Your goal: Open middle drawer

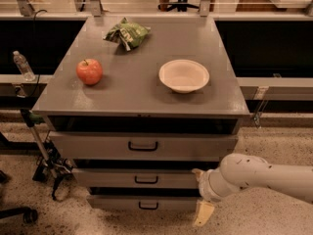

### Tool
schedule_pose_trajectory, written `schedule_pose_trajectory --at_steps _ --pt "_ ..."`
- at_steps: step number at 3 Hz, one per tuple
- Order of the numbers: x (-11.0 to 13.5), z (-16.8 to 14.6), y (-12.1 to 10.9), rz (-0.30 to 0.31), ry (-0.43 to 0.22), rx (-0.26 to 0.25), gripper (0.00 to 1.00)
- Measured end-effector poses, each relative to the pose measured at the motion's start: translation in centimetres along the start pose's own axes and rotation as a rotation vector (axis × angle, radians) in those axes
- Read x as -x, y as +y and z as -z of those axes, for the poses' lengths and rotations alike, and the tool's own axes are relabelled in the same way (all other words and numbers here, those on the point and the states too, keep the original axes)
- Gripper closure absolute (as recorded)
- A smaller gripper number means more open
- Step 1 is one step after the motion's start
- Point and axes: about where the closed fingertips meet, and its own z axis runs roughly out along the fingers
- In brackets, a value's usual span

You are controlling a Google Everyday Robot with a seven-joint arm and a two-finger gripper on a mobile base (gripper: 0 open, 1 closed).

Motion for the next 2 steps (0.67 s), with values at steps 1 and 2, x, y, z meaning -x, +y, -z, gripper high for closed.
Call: schedule_pose_trajectory --at_steps 1,2 --pt "-0.3 -0.9 -0.8 0.017 -0.011 -0.036 0.00" --pt "-0.7 -1.5 -1.9 0.034 -0.020 -0.076 0.00"
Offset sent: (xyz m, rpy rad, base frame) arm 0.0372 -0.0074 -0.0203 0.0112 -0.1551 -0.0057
